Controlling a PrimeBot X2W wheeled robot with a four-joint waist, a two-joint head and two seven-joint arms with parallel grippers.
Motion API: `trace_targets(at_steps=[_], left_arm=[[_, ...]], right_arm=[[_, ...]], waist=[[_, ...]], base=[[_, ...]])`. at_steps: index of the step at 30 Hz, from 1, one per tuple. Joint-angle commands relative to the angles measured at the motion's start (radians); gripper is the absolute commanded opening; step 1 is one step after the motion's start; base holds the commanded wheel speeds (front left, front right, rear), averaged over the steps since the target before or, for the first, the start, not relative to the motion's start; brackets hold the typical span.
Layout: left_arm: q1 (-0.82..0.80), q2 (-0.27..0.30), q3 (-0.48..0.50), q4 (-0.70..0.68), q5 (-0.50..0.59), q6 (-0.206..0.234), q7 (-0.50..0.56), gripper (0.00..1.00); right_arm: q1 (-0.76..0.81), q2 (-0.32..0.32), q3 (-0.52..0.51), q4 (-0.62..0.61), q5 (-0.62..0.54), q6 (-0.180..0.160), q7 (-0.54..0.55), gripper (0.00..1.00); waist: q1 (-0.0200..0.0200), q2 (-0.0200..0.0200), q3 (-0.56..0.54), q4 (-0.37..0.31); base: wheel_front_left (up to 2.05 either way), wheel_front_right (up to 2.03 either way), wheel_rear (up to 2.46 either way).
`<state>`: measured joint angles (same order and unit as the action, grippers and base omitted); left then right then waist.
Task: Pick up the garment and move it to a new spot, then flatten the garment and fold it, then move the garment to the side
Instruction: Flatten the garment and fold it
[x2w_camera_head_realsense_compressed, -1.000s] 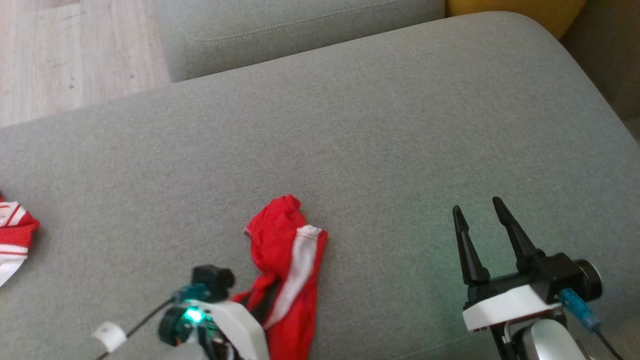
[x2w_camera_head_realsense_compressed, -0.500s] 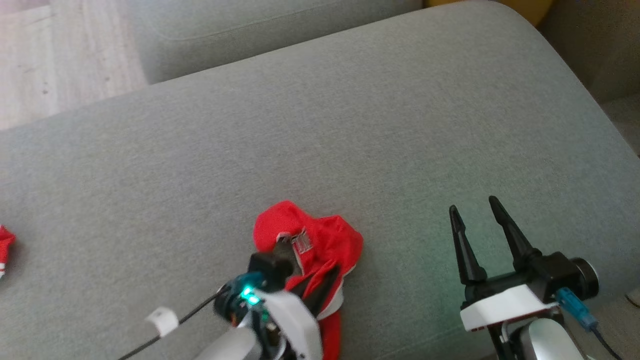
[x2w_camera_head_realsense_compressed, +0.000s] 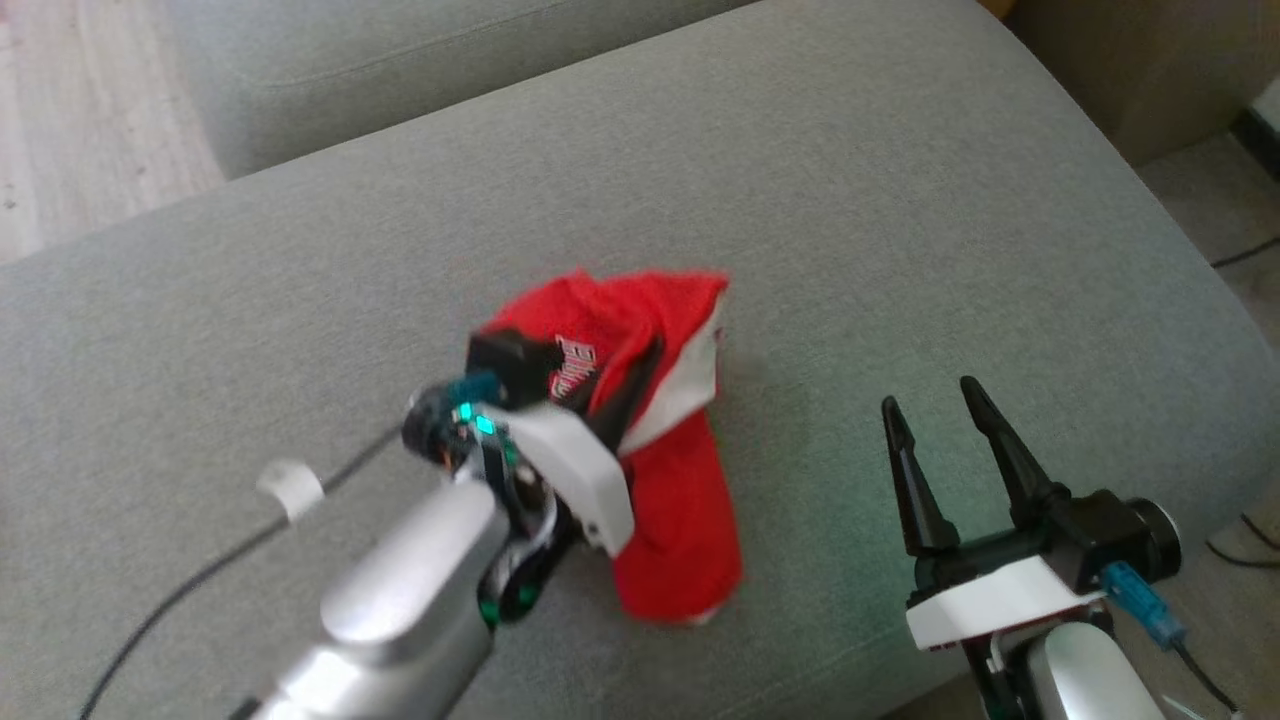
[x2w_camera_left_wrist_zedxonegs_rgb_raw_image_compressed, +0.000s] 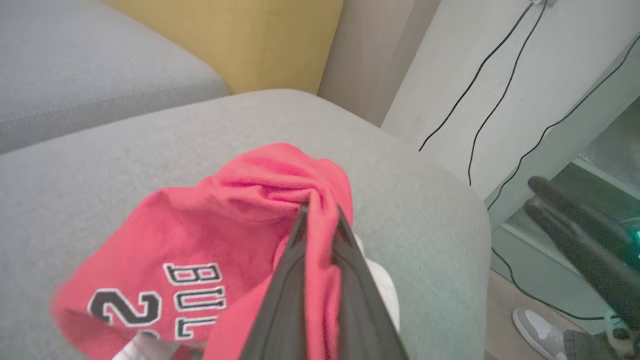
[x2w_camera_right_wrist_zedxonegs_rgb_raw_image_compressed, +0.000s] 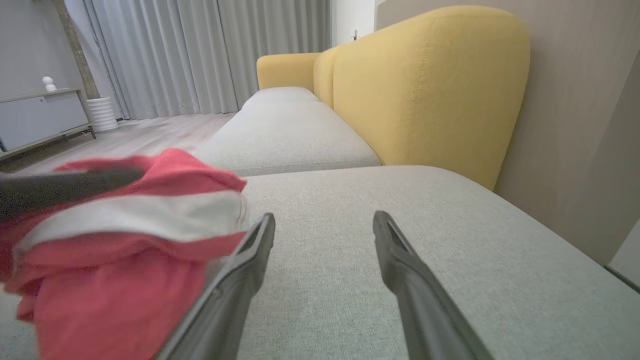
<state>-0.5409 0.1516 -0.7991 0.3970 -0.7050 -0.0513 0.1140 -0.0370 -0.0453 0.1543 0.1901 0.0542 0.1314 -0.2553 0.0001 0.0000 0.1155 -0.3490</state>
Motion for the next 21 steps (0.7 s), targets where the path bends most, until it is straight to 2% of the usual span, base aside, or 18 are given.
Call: trace_targets(at_steps=[1,5,10,15,21], left_arm=[[-0.079,0.007,0.057,-0.031,-0.023,-0.013,0.003,0.0],[-0.12,0.013,0.085,-0.032,-0.056,-0.027,0.019,0.0],[-0.154,0.035,0.153,-0.01,-0.161,-0.039,0.086,0.0],[-0.177,0.112,0.204,0.054,-0.225,-0.041,0.172,0.0],[-0.205,0.193,0.247,0.148,-0.229,-0.017,0.19,0.0]], right_arm=[[-0.047,-0.005,0.029,-0.036,0.009,-0.001,-0.006,1.0],[-0.05,-0.005,0.039,-0.038,0.014,-0.001,-0.006,1.0],[-0.06,-0.005,0.046,-0.046,0.021,-0.001,-0.006,1.0],[-0.075,-0.005,0.05,-0.054,0.027,-0.001,-0.006,1.0],[-0.082,-0.005,0.055,-0.063,0.037,-0.001,-0.006,1.0]], waist=[[-0.0001,0.0,0.005,-0.012],[-0.0001,0.0,0.008,-0.025],[-0.0001,0.0,0.022,-0.045],[-0.0001,0.0,0.047,-0.062],[-0.0001,0.0,0.079,-0.072]], base=[[0.0,0.0,0.0],[0.0,0.0,0.0],[0.0,0.0,0.0],[0.0,0.0,0.0],[0.0,0.0,0.0]])
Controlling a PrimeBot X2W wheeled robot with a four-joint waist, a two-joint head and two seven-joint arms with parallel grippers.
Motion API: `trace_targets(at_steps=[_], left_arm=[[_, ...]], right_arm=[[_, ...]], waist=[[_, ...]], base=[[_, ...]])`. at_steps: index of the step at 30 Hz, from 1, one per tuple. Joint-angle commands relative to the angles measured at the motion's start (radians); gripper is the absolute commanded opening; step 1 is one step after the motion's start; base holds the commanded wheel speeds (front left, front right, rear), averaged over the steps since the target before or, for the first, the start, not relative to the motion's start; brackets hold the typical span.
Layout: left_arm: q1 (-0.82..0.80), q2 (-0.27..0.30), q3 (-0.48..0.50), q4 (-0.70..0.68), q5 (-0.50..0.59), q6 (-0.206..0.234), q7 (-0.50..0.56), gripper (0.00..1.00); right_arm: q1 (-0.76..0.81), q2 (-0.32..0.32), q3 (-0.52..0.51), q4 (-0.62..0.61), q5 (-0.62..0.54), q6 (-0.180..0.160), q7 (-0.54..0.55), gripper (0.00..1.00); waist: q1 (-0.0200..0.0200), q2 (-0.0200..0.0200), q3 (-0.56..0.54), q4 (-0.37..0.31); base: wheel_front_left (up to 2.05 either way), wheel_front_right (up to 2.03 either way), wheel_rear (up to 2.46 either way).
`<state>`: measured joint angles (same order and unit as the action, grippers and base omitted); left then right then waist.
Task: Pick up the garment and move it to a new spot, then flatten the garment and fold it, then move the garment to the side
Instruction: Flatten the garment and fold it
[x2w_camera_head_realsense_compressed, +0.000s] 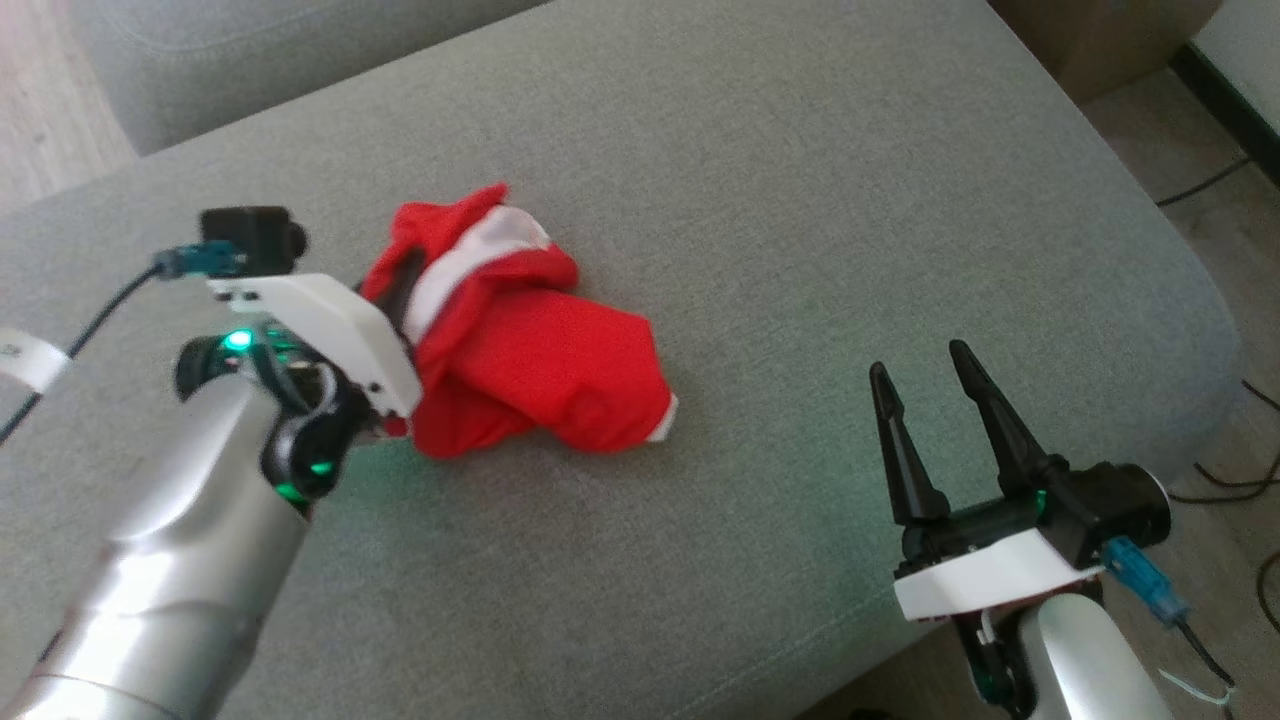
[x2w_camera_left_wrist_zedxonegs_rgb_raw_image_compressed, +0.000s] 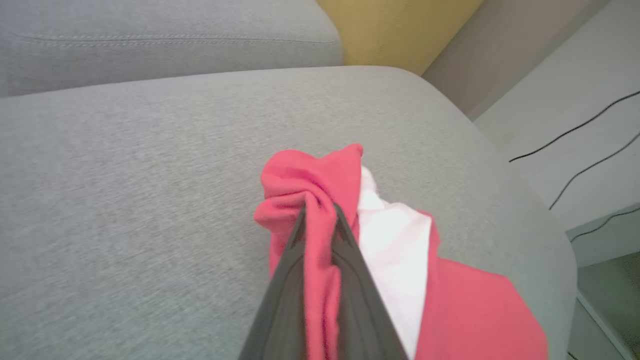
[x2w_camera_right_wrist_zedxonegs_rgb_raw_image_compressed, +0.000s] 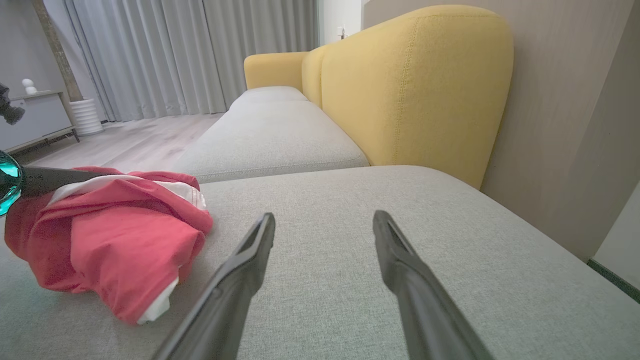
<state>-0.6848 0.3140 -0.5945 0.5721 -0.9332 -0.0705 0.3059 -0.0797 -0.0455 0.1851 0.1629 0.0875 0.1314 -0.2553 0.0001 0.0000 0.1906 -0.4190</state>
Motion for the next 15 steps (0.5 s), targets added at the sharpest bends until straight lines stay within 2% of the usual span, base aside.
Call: trace_targets(at_steps=[1,4,5,6,7,8,9,10,15], left_arm=[[-0.065,0.039,0.047,-0.009,0.001,0.008,-0.003,0.0],[-0.078,0.054,0.063,0.042,0.01,0.032,-0.027,0.0],[-0.082,0.057,0.066,0.058,0.014,0.038,-0.035,0.07],[-0.086,0.06,0.069,0.075,0.019,0.044,-0.047,0.26],[-0.091,0.061,0.071,0.089,0.025,0.049,-0.06,0.32],[-0.096,0.062,0.072,0.102,0.03,0.051,-0.074,0.44],[-0.1,0.061,0.074,0.114,0.035,0.053,-0.09,0.88],[-0.105,0.059,0.078,0.124,0.04,0.057,-0.112,1.0],[-0.116,0.07,0.085,0.174,0.096,0.091,-0.258,1.0]], right_arm=[[-0.04,-0.005,0.025,-0.037,0.005,-0.001,-0.006,1.0],[-0.044,-0.005,0.029,-0.038,0.011,-0.001,-0.006,1.0],[-0.046,-0.005,0.031,-0.038,0.012,-0.001,-0.006,1.0],[-0.048,-0.005,0.032,-0.038,0.013,-0.001,-0.006,1.0],[-0.049,-0.005,0.032,-0.038,0.014,-0.001,-0.006,1.0],[-0.051,-0.005,0.033,-0.038,0.014,-0.001,-0.006,1.0],[-0.052,-0.005,0.032,-0.037,0.014,-0.001,-0.006,1.0],[-0.053,-0.005,0.03,-0.037,0.013,-0.001,-0.006,1.0],[-0.054,-0.005,0.029,-0.033,0.007,-0.001,-0.006,1.0]], waist=[[-0.0001,0.0,0.008,-0.002],[-0.0001,0.0,0.018,-0.003],[-0.0001,0.0,0.021,-0.003],[-0.0001,0.0,0.023,-0.002],[-0.0001,0.0,0.025,-0.001],[-0.0001,0.0,0.027,0.001],[-0.0001,0.0,0.028,0.004],[-0.0001,0.0,0.028,0.007],[-0.0001,0.0,0.019,0.024]], base=[[0.0,0.0,0.0],[0.0,0.0,0.0],[0.0,0.0,0.0],[0.0,0.0,0.0],[0.0,0.0,0.0],[0.0,0.0,0.0],[0.0,0.0,0.0],[0.0,0.0,0.0],[0.0,0.0,0.0]])
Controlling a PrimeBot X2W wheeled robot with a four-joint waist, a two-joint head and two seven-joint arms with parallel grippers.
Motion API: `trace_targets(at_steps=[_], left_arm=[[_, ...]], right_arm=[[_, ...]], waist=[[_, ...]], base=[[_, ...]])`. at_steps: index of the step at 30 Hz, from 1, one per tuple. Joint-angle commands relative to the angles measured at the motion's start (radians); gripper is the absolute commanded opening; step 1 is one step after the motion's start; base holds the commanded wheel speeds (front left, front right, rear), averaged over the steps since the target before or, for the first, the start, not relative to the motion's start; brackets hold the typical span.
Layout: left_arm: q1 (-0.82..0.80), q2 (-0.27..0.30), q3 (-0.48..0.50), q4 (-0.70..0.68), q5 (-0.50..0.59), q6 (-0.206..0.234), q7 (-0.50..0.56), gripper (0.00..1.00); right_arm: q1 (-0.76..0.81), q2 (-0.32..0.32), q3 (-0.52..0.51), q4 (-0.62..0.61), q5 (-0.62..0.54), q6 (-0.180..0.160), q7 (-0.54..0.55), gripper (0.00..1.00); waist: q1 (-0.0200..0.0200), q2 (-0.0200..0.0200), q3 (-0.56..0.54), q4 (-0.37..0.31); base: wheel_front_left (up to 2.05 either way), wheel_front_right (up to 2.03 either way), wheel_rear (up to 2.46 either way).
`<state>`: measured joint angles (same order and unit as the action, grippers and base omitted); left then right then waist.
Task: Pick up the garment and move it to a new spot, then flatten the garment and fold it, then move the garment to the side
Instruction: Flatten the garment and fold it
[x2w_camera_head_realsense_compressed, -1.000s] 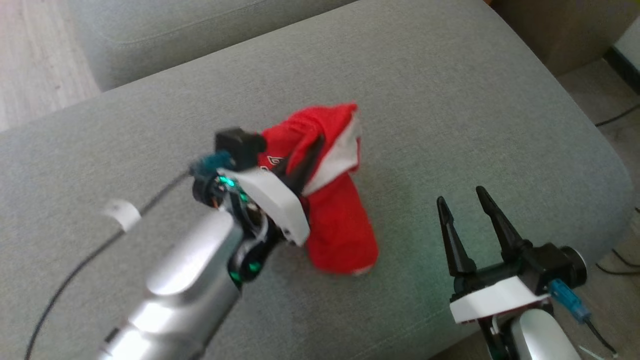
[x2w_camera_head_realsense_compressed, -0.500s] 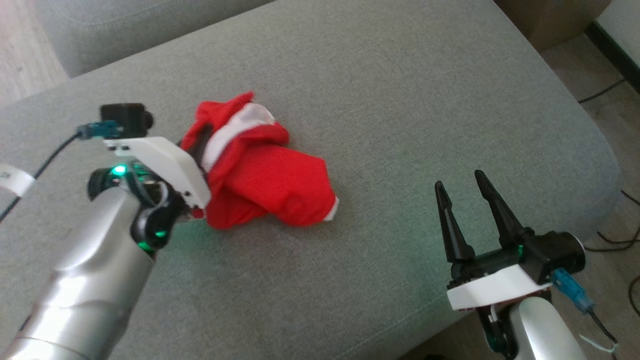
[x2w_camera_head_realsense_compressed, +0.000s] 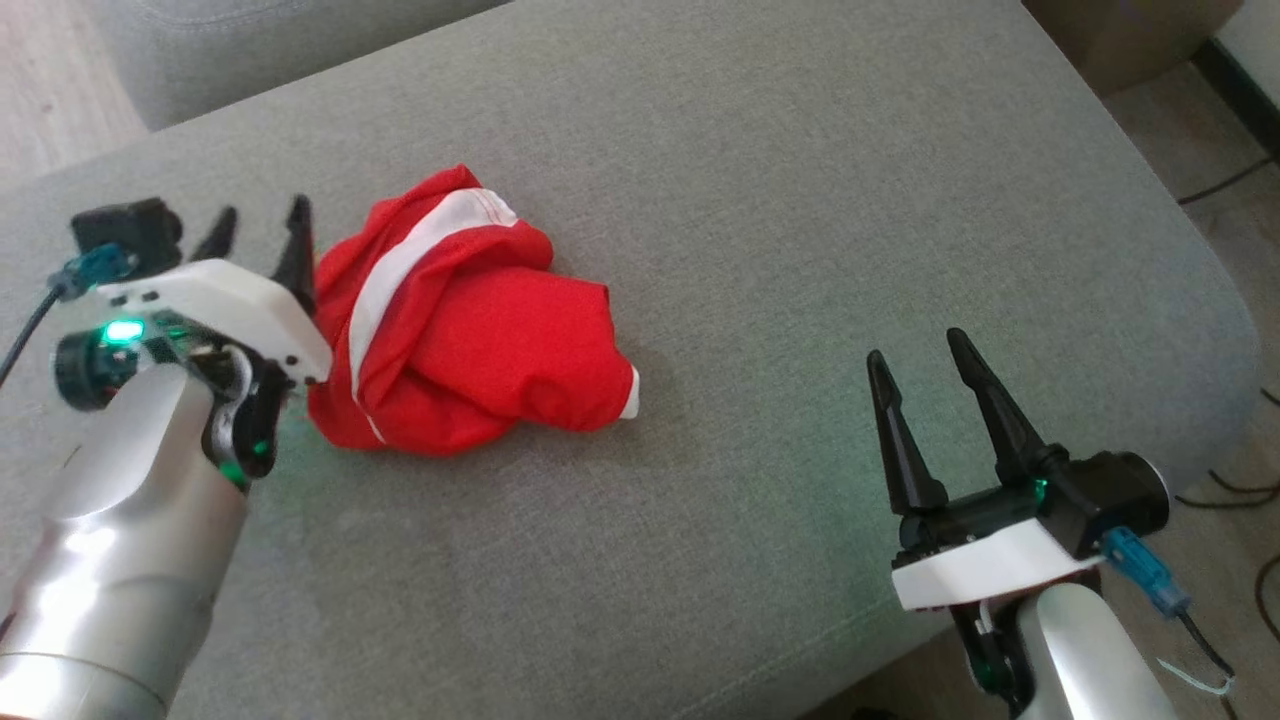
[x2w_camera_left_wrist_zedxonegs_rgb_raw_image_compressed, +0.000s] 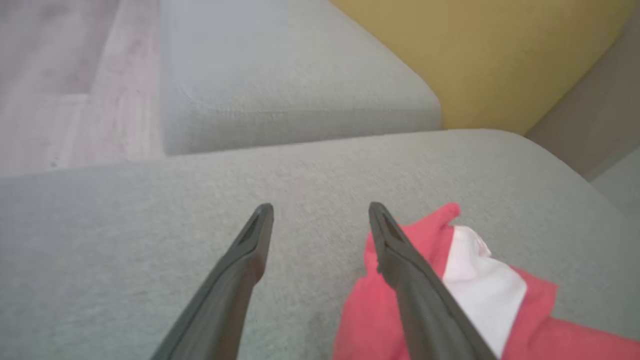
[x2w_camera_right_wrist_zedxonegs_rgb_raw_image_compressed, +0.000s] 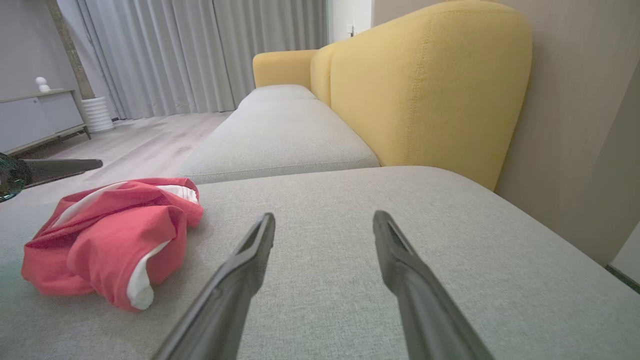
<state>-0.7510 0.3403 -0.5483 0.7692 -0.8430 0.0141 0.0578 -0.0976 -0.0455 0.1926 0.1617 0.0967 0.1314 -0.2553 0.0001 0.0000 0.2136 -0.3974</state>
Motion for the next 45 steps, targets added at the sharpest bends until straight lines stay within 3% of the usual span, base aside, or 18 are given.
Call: trace_targets(at_steps=[1,8,16,21,29,38,39,40,41,42,45], left_arm=[[-0.046,0.045,0.04,-0.019,0.017,0.012,-0.045,1.0],[0.074,0.014,0.036,-0.113,0.077,0.053,-0.28,1.0],[0.28,-0.057,-0.028,-0.347,0.175,0.097,-0.318,1.0],[0.379,-0.089,-0.125,-0.436,0.234,0.091,-0.307,1.0],[0.357,-0.105,-0.207,-0.391,0.28,0.073,-0.259,1.0],[0.256,-0.101,-0.24,-0.226,0.329,0.065,-0.218,1.0],[0.244,-0.099,-0.246,-0.204,0.337,0.064,-0.211,0.53],[0.233,-0.1,-0.248,-0.183,0.339,0.063,-0.206,0.37],[0.224,-0.101,-0.25,-0.163,0.34,0.06,-0.2,0.14],[0.217,-0.103,-0.252,-0.146,0.338,0.057,-0.196,0.0],[0.204,-0.113,-0.248,-0.116,0.321,0.04,-0.186,0.0]], right_arm=[[-0.035,-0.005,0.02,-0.031,-0.003,-0.001,-0.006,1.0],[0.0,-0.005,-0.011,-0.029,-0.02,-0.001,-0.006,1.0],[0.033,-0.005,-0.041,-0.048,-0.046,-0.001,-0.006,1.0],[0.035,-0.005,-0.046,-0.055,-0.053,-0.001,-0.006,1.0],[0.015,-0.005,-0.022,-0.058,-0.052,-0.001,-0.006,1.0],[-0.004,-0.005,-0.013,-0.06,-0.04,-0.001,-0.006,1.0],[-0.005,-0.005,-0.012,-0.061,-0.039,-0.001,-0.006,1.0],[-0.006,-0.005,-0.011,-0.06,-0.038,-0.001,-0.006,1.0],[-0.006,-0.005,-0.011,-0.06,-0.036,-0.001,-0.006,1.0],[-0.006,-0.005,-0.011,-0.06,-0.034,-0.001,-0.006,1.0],[-0.005,-0.005,-0.013,-0.059,-0.032,-0.001,-0.006,1.0]], waist=[[-0.0001,0.0,-0.009,0.006],[-0.0001,0.0,-0.057,0.046],[-0.0001,0.0,-0.07,0.102],[-0.0001,0.0,-0.058,0.124],[-0.0001,0.0,-0.02,0.115],[-0.0001,0.0,0.021,0.076],[-0.0001,0.0,0.024,0.073],[-0.0001,0.0,0.026,0.071],[-0.0001,0.0,0.027,0.07],[-0.0001,0.0,0.028,0.068],[-0.0001,0.0,0.025,0.069]], base=[[0.0,0.0,0.0],[0.0,0.0,0.0],[0.0,0.0,0.0],[0.0,0.0,0.0],[0.0,0.0,0.0],[0.0,0.0,0.0],[0.0,0.0,0.0],[0.0,0.0,0.0],[0.0,0.0,0.0],[0.0,0.0,0.0],[0.0,0.0,0.0]])
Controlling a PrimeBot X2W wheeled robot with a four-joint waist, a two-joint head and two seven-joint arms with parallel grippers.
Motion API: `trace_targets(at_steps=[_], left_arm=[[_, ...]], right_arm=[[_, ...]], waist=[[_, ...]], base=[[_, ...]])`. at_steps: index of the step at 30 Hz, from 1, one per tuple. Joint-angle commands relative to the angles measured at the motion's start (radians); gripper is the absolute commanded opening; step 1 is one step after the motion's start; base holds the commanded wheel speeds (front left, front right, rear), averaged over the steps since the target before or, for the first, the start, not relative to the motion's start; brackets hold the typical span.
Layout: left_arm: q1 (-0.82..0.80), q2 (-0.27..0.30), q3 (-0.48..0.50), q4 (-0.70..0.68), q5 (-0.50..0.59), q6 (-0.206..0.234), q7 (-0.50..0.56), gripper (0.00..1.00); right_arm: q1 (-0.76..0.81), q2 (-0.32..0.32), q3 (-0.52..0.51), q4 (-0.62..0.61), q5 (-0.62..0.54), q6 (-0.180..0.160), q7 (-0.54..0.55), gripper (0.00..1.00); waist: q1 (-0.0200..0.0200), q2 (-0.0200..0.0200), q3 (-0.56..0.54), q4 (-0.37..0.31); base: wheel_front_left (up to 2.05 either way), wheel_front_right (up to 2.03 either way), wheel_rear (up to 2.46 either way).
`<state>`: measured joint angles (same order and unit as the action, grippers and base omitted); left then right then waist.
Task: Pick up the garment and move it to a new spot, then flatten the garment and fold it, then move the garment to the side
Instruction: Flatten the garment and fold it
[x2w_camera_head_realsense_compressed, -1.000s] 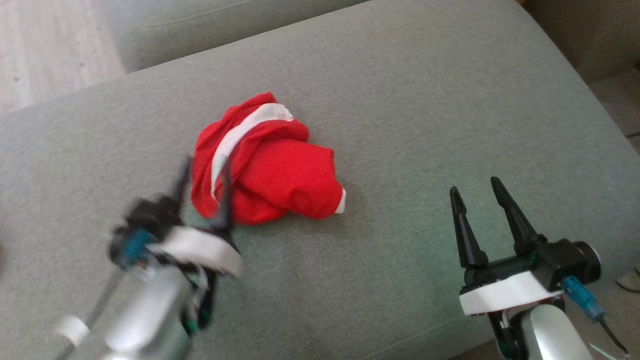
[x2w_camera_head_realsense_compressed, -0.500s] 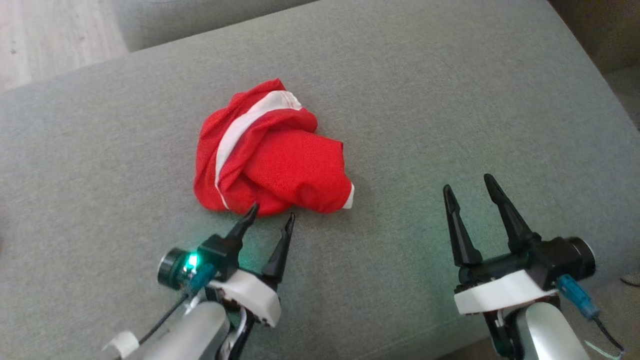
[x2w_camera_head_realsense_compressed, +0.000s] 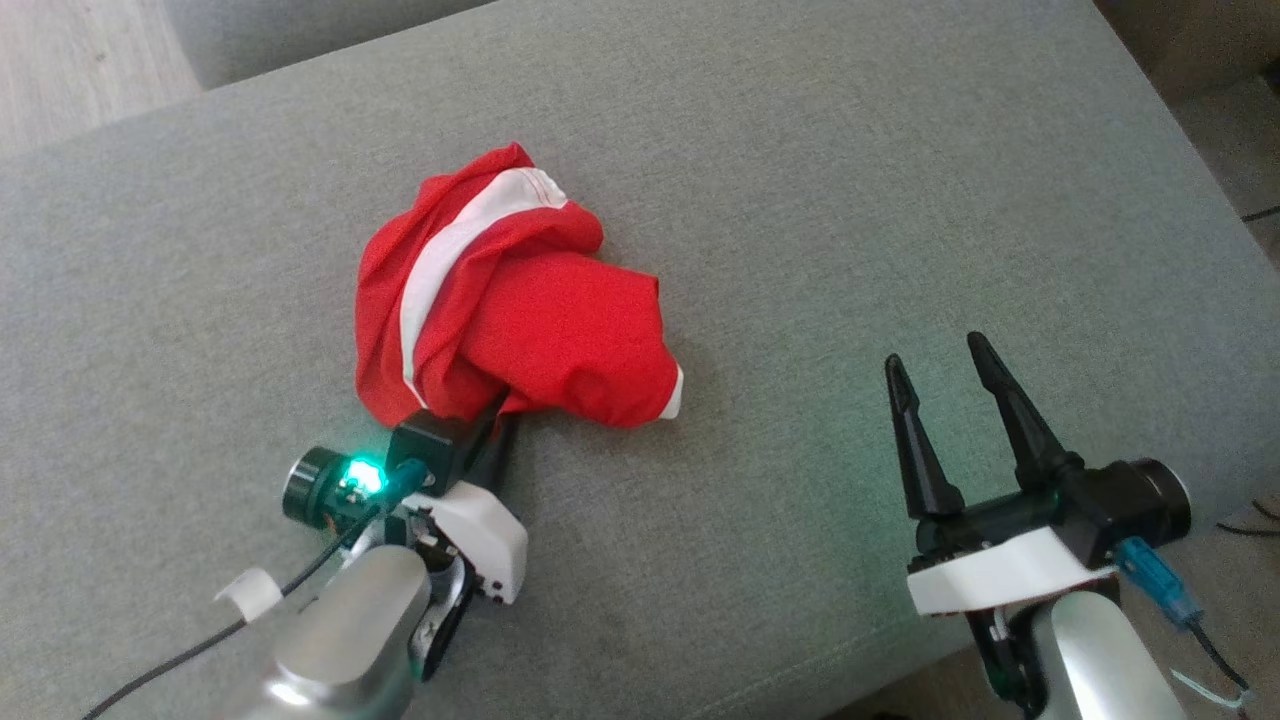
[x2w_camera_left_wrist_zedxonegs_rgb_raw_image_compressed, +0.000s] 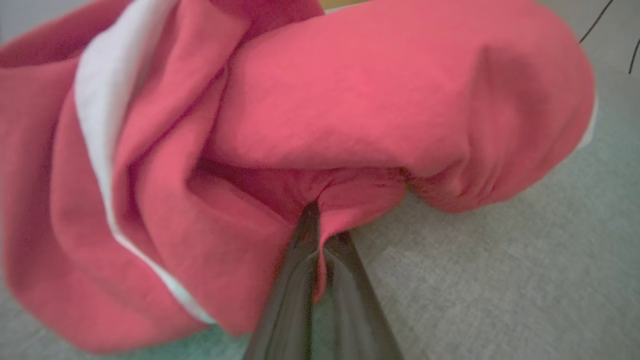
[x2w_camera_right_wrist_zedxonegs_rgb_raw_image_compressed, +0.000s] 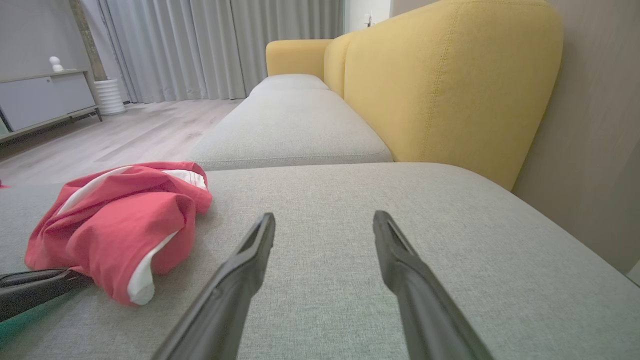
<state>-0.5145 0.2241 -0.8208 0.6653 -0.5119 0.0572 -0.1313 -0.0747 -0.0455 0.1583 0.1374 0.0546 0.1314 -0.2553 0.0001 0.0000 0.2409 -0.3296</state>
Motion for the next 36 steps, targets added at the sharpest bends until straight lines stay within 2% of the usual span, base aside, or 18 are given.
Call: trace_targets(at_steps=[1,3,5,8,12,13,19,23,27,31,34,35,36], left_arm=[[-0.032,-0.002,0.029,-0.009,-0.021,-0.009,0.005,0.0],[-0.028,-0.007,0.034,-0.013,-0.041,-0.02,0.015,0.0],[0.0,-0.009,0.043,-0.058,-0.088,-0.049,0.051,0.0],[0.047,0.023,0.047,-0.163,-0.13,-0.069,0.105,0.0],[0.137,0.121,0.052,-0.383,-0.177,-0.071,0.196,0.0],[0.137,0.121,0.052,-0.383,-0.177,-0.071,0.196,0.0],[0.279,0.3,0.096,-0.729,-0.29,-0.045,0.336,0.0],[0.349,0.418,0.162,-0.818,-0.351,0.004,0.389,0.0],[0.388,0.493,0.229,-0.804,-0.348,0.083,0.382,0.0],[0.409,0.501,0.257,-0.751,-0.342,0.131,0.355,0.0],[0.407,0.495,0.271,-0.686,-0.288,0.202,0.312,0.04],[0.405,0.49,0.273,-0.664,-0.269,0.223,0.295,0.09],[0.401,0.486,0.276,-0.642,-0.248,0.246,0.275,0.24]], right_arm=[[-0.026,-0.005,0.019,-0.034,0.01,-0.001,-0.006,1.0],[-0.022,-0.005,0.014,-0.032,0.01,-0.001,-0.006,1.0],[-0.013,-0.005,0.01,-0.028,0.009,-0.001,-0.006,1.0],[-0.002,-0.005,0.003,-0.026,0.006,-0.001,-0.006,1.0],[0.016,-0.005,-0.001,-0.025,0.0,-0.001,-0.006,1.0],[0.016,-0.005,-0.001,-0.025,0.0,-0.001,-0.006,1.0],[0.026,-0.005,-0.002,-0.023,-0.004,-0.001,-0.006,1.0],[0.027,-0.005,0.003,-0.02,-0.004,-0.001,-0.006,1.0],[0.027,-0.005,0.007,-0.016,-0.004,-0.001,-0.006,1.0],[0.028,-0.005,0.016,-0.009,-0.005,-0.001,-0.006,1.0],[0.026,-0.005,0.019,-0.004,-0.004,-0.001,-0.006,1.0],[0.025,-0.005,0.02,-0.003,-0.004,-0.001,-0.006,1.0],[0.025,-0.005,0.02,-0.003,-0.003,-0.001,-0.006,1.0]], waist=[[-0.0001,0.0,-0.004,0.004],[-0.0001,0.0,-0.011,0.011],[-0.0001,0.0,-0.027,0.027],[-0.0001,0.0,-0.045,0.048],[-0.0001,0.0,-0.067,0.08],[-0.0001,0.0,-0.067,0.08],[-0.0001,0.0,-0.085,0.122],[-0.0001,0.0,-0.094,0.137],[-0.0001,0.0,-0.1,0.143],[-0.0001,0.0,-0.105,0.144],[-0.0001,0.0,-0.109,0.141],[-0.0001,0.0,-0.11,0.14],[-0.0001,0.0,-0.11,0.14]], base=[[0.0,0.0,0.0],[0.0,0.0,0.0],[0.0,0.0,0.0],[0.0,0.0,0.0],[0.0,0.0,0.0],[0.0,0.0,0.0],[0.0,0.0,0.0],[0.0,0.0,0.0],[0.0,0.0,0.0],[0.0,0.0,0.0],[0.0,0.0,0.0],[0.0,0.0,0.0],[0.0,0.0,0.0]])
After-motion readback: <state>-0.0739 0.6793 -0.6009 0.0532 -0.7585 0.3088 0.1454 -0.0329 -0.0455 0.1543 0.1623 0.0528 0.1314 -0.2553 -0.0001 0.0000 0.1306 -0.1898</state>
